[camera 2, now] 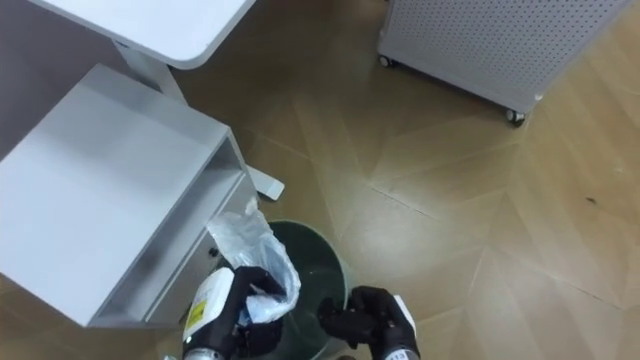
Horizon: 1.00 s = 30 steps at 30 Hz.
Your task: Pick garbage
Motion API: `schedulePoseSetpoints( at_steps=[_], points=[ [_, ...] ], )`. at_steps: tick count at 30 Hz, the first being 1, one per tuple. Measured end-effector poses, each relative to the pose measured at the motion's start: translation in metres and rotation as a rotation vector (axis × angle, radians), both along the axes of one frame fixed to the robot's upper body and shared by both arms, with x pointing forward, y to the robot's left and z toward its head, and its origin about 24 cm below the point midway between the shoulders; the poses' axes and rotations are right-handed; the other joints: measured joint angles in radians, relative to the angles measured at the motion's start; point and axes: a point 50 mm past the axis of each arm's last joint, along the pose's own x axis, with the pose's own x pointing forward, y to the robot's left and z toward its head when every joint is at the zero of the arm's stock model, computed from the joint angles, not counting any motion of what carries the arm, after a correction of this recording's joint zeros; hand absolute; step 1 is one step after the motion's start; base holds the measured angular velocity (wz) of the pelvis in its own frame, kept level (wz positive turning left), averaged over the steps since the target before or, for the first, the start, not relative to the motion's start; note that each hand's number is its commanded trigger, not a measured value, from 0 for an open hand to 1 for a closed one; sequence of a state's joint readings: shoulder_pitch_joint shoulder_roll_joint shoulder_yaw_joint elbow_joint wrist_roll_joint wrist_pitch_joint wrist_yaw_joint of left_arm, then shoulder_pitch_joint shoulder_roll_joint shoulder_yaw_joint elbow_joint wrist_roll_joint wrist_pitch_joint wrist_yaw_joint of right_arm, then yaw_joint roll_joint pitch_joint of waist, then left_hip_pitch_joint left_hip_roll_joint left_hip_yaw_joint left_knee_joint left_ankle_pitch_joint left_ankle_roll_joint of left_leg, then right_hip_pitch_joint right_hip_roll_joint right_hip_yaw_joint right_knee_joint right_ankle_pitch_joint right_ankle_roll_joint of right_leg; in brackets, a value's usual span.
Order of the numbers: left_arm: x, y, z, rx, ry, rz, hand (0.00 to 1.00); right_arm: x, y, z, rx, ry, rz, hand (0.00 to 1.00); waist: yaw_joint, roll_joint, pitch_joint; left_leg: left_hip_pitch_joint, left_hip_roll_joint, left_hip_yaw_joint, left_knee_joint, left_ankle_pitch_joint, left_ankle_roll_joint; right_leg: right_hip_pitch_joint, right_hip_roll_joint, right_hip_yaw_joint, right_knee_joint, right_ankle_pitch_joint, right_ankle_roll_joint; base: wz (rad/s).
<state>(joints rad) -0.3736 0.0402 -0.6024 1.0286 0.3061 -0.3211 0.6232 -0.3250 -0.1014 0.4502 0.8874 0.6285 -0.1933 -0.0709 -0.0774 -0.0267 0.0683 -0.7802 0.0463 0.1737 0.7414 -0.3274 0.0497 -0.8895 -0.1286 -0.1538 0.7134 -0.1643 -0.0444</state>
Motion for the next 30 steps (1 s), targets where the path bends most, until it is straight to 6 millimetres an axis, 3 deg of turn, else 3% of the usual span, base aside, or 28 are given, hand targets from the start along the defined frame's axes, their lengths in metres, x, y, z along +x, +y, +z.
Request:
schedulePoseSetpoints(
  at_steps=[3,4,5,6,14,22,30],
  points=[
    [-0.002,-0.001,-0.004,0.006,0.032,-0.023,0.99,-0.002,0.003,-0.001,0.007,0.002,0.023,1.0,-0.001,0.001,-0.0003,0.008,0.003,0.003,0.001,0.0,0.0,0.009,0.0,0.0,-0.002,0.0,0.0,0.0],
    [-0.003,-0.001,-0.005,0.006,0.045,-0.034,0.91,-0.002,0.004,-0.001,0.011,0.002,0.031,1.0,0.0,0.001,-0.0005,0.009,0.004,0.003,0.003,0.0,0.0,0.01,0.0,0.0,-0.003,0.0,0.0,0.0],
    [-0.004,-0.001,-0.006,0.006,0.056,-0.044,0.52,-0.002,0.005,-0.001,0.015,0.001,0.037,1.0,0.001,0.001,-0.0008,0.008,0.004,0.003,0.005,0.0,0.0,0.01,0.0,0.0,-0.003,0.001,0.0,0.0],
    [-0.005,-0.002,-0.007,0.007,0.065,-0.049,0.0,-0.002,0.005,-0.001,0.017,0.001,0.041,1.0,0.003,0.003,-0.0017,0.008,0.005,0.003,0.005,0.0,0.0,0.01,0.001,0.001,-0.003,0.002,0.0,-0.05],
    [-0.015,-0.002,-0.021,0.042,0.205,-0.142,0.0,-0.003,0.004,-0.002,0.027,0.005,0.061,1.0,0.032,0.016,-0.0101,0.008,0.014,0.007,0.014,0.001,-0.001,0.007,0.003,0.005,-0.003,0.012,-0.008,-0.03],
    [-0.021,0.003,-0.036,0.101,0.344,-0.158,0.0,-0.012,0.011,-0.01,0.021,0.04,0.081,1.0,0.033,0.021,-0.0113,0.007,0.017,0.014,0.014,0.001,-0.002,0.005,0.003,-0.002,-0.006,0.015,-0.009,0.0],
    [-0.019,0.004,-0.037,0.109,0.386,-0.171,0.0,-0.013,0.007,-0.01,0.004,0.048,0.067,1.0,0.044,0.026,-0.0126,0.009,0.014,0.017,0.005,0.001,-0.002,0.001,-0.004,-0.002,-0.005,0.014,-0.01,0.0]
  ],
)
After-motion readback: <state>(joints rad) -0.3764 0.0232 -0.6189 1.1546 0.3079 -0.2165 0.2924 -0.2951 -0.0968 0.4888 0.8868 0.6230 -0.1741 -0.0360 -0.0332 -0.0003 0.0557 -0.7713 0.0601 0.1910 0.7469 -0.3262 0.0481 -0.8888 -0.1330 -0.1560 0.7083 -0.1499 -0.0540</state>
